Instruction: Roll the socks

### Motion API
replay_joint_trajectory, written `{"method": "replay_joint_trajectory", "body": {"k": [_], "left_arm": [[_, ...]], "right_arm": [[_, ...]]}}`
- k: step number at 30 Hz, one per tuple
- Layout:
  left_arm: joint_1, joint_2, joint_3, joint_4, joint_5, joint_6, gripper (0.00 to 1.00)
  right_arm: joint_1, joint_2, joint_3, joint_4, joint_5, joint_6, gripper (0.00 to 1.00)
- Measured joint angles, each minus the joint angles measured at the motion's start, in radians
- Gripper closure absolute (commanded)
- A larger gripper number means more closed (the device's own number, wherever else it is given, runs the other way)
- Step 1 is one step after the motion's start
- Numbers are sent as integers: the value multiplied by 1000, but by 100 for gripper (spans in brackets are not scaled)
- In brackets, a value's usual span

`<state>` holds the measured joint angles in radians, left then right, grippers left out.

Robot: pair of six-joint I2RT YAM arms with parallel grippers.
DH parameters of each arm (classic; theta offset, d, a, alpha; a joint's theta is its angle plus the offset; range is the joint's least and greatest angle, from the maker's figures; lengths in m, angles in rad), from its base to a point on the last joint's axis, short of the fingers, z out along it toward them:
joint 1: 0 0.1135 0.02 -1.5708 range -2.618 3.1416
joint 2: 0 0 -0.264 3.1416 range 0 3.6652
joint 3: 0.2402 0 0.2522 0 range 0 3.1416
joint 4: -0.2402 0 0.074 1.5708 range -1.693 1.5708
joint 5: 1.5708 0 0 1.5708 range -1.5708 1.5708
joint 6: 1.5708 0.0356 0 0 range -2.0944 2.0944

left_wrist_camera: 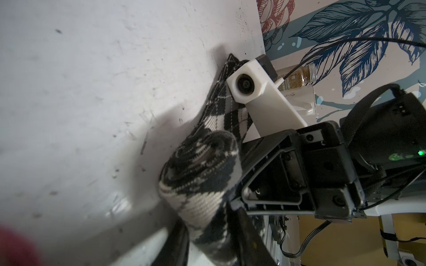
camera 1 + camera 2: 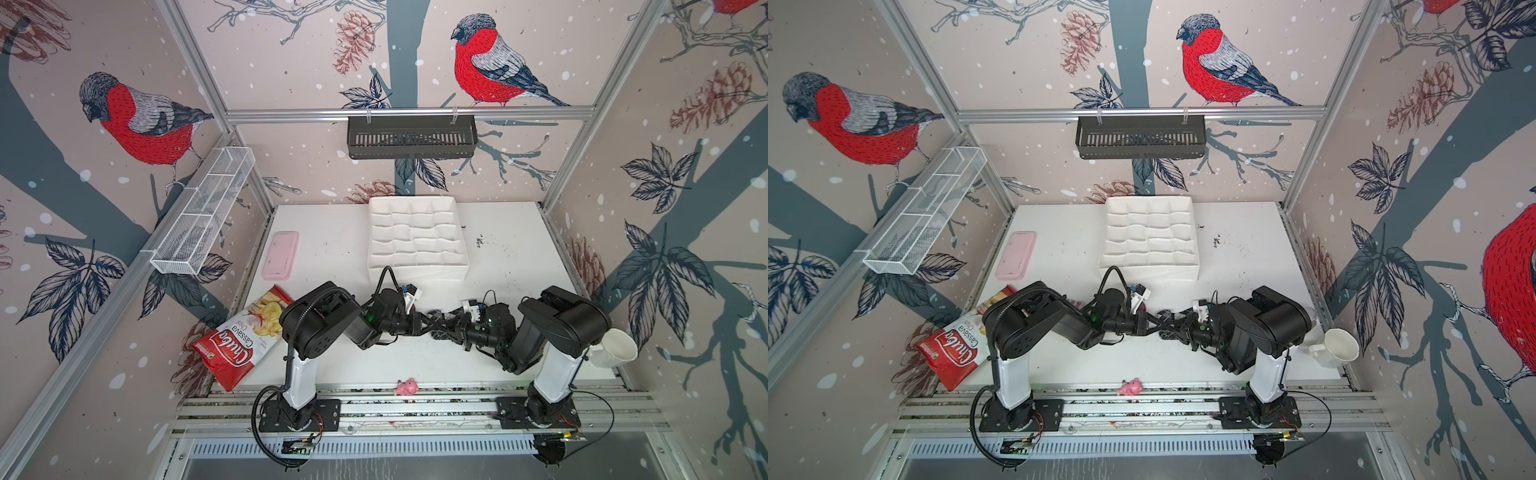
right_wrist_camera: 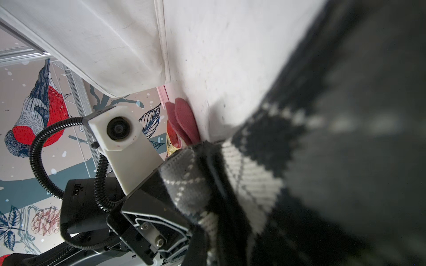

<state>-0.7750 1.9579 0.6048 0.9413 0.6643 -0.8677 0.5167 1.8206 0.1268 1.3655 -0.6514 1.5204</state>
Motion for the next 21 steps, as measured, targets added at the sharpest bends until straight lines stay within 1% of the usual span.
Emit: {"method": "replay_joint_trajectory", "body": {"k": [5,7,9,11,15,17,19,21], "left_arm": [[4,16,10,24,8,-16,79],[8,24,13,39,8,-24,88],[11,26,17,43,4,-25,100],[12,21,19,41,-14,-50,100],[12,16,20,22,-34,-39,100],[12,7,26,-12,-46,-29,100],[12,0,32,-41,-47,-7,100],[11,-13,38,-83,-45,18,100]], "right_arm": [[20,10,5,11,56,-5,100],[30,24,10,31,80,-6,100],[39,41,12,57,113,-7,99],[42,56,17,78,130,-5,98],[46,65,22,85,143,-7,83],[49,59,26,77,134,-9,78],[52,40,32,47,127,-34,74],[45,3,36,-5,109,-64,66]]}}
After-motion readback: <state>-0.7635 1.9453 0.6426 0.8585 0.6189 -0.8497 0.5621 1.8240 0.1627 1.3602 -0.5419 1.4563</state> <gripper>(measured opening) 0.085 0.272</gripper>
